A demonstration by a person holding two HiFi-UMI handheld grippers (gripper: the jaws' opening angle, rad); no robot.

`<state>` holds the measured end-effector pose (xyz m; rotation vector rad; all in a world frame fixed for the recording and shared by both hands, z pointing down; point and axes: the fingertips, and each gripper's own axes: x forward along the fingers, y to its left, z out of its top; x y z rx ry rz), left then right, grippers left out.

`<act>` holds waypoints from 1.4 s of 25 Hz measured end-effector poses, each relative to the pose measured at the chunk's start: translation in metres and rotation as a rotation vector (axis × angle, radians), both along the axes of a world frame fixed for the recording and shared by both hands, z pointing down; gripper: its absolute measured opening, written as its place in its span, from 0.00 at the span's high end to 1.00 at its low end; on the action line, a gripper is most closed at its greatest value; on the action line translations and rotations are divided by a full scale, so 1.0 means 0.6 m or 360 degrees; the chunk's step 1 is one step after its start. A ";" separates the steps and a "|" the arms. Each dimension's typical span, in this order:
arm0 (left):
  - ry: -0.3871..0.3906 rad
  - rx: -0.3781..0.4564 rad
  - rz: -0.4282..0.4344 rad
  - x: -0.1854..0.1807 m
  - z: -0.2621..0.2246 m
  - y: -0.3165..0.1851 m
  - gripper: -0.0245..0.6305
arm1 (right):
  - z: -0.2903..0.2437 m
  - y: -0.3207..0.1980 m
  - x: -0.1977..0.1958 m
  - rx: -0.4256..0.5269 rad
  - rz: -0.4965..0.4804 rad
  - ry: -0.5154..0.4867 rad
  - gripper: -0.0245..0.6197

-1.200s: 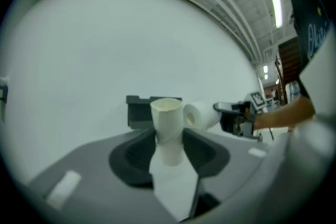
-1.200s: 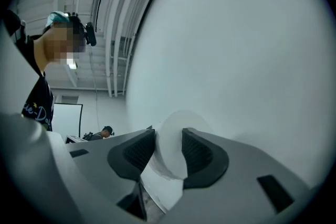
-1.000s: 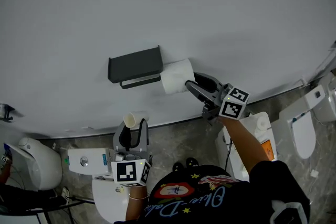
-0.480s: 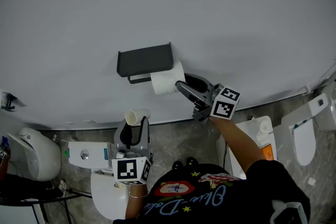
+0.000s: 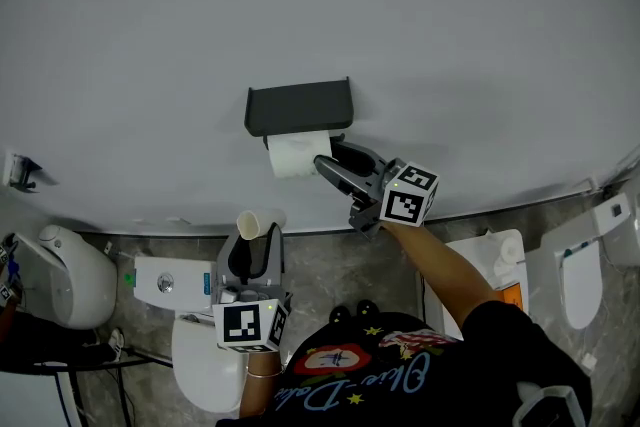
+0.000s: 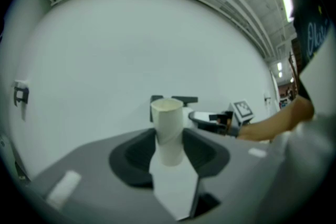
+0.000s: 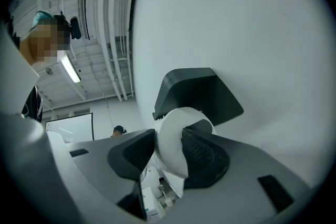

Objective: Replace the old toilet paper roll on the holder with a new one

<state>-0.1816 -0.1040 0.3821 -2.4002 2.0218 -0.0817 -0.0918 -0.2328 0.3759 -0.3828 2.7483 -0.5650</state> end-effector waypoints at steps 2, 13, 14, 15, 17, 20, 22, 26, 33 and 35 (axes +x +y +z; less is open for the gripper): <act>-0.0001 0.0004 0.0010 0.002 -0.001 0.000 0.71 | 0.002 0.005 -0.004 0.0075 -0.0022 0.0058 0.70; -0.0001 -0.0019 0.0078 0.026 0.008 -0.007 0.72 | 0.000 0.040 0.075 0.0321 0.0222 0.0288 0.64; -0.0005 -0.0024 0.0080 0.027 0.010 -0.009 0.71 | 0.001 0.049 0.088 0.0364 0.0281 0.0346 0.64; -0.0008 -0.0031 0.0080 0.027 0.012 -0.009 0.72 | 0.004 0.057 0.100 0.0416 0.0348 0.0425 0.65; -0.0011 -0.0043 0.0077 0.027 0.018 -0.010 0.72 | 0.012 0.074 0.122 0.0493 0.0476 0.0577 0.66; -0.0013 -0.0059 0.0079 0.030 0.024 -0.011 0.72 | 0.019 0.099 0.148 0.0465 0.0568 0.0610 0.92; -0.0017 -0.0063 0.0084 0.033 0.025 -0.014 0.72 | 0.031 0.111 0.155 0.0395 0.0558 0.0578 0.94; -0.0017 -0.0062 0.0106 0.043 0.024 -0.018 0.71 | 0.052 0.120 0.159 0.0345 0.0573 0.0622 0.94; -0.0033 -0.0071 0.0109 0.050 0.026 -0.019 0.71 | 0.039 0.123 0.158 0.0363 0.0566 0.0592 0.94; -0.0034 -0.0072 0.0111 0.051 0.026 -0.018 0.71 | 0.040 0.123 0.158 0.0365 0.0563 0.0590 0.94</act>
